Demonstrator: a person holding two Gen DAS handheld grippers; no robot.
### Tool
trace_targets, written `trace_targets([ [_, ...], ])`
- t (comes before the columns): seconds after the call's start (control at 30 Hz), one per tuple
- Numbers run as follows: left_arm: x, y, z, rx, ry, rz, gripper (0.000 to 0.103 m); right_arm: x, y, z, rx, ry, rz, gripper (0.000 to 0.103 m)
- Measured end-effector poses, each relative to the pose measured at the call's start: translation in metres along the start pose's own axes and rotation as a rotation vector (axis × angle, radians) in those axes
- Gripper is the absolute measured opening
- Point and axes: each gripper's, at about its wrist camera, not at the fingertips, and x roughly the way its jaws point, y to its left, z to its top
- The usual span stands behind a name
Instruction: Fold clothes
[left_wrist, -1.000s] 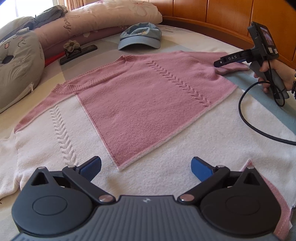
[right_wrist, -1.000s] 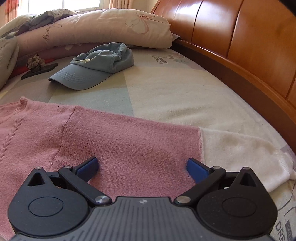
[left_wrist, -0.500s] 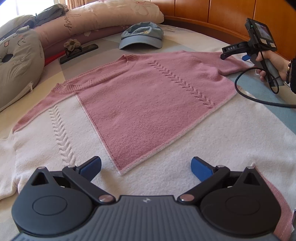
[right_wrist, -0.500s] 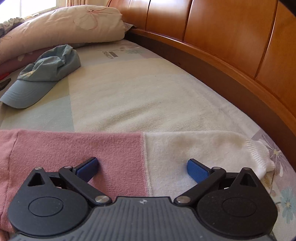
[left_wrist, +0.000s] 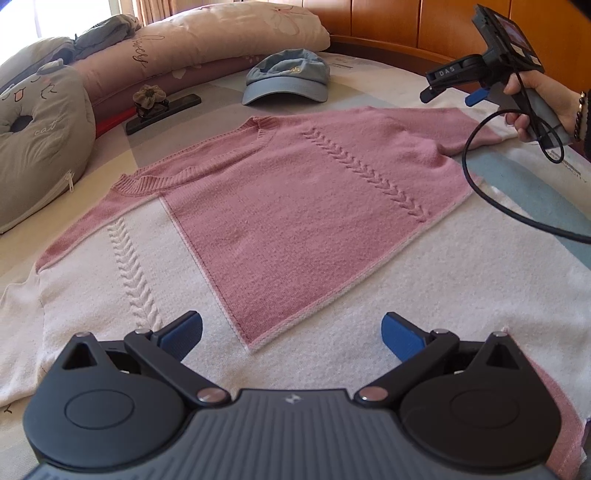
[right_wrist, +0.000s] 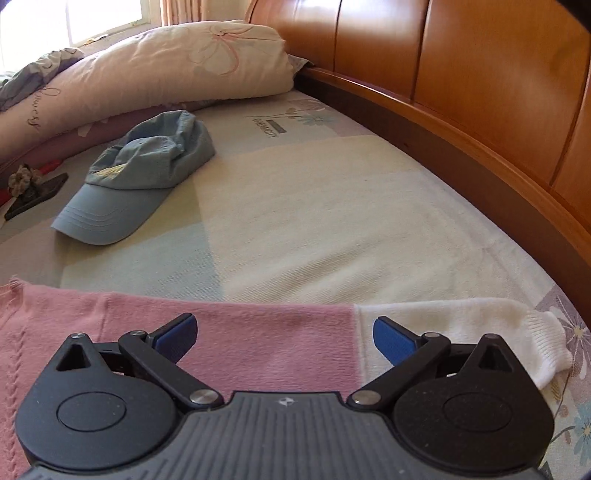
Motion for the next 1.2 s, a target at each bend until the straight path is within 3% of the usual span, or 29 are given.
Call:
trace_targets([
  [0.1, -0.006, -0.002, -0.002, 0.011, -0.006, 0.001, 0.102, 0.01, 0.038, -0.006, -0.06, 0.055, 0.05, 0.103],
  [0.17, -0.007, 0.0, -0.004, 0.008, 0.001, 0.008, 0.102, 0.025, 0.057, -0.01, -0.086, 0.084, 0.026, 0.103],
  [0.3, -0.009, 0.003, -0.004, 0.004, 0.015, 0.015, 0.102, 0.039, 0.061, -0.015, -0.066, 0.038, -0.014, 0.103],
  [0.43, -0.011, 0.004, -0.004, 0.005, 0.004, 0.015, 0.102, 0.029, 0.063, -0.006, -0.007, 0.052, -0.023, 0.103],
  [0.53, -0.008, 0.004, -0.006, -0.007, 0.013, 0.013, 0.102, 0.013, 0.078, -0.007, -0.025, 0.028, 0.046, 0.103],
  [0.7, -0.008, 0.001, -0.008, 0.007, 0.02, 0.011, 0.102, 0.021, 0.113, -0.015, -0.155, 0.066, 0.052, 0.103],
  [0.9, -0.01, 0.008, -0.01, -0.01, 0.033, -0.003, 0.102, 0.039, 0.107, -0.014, -0.113, 0.06, 0.077, 0.103],
  [1.03, -0.013, 0.012, -0.01, -0.018, 0.029, -0.043, 0.102, 0.02, 0.109, -0.012, -0.115, 0.071, 0.078, 0.103],
  [1.2, -0.025, 0.017, -0.01, 0.013, 0.004, -0.012, 0.102, -0.035, 0.117, -0.018, -0.143, 0.026, 0.121, 0.103],
])
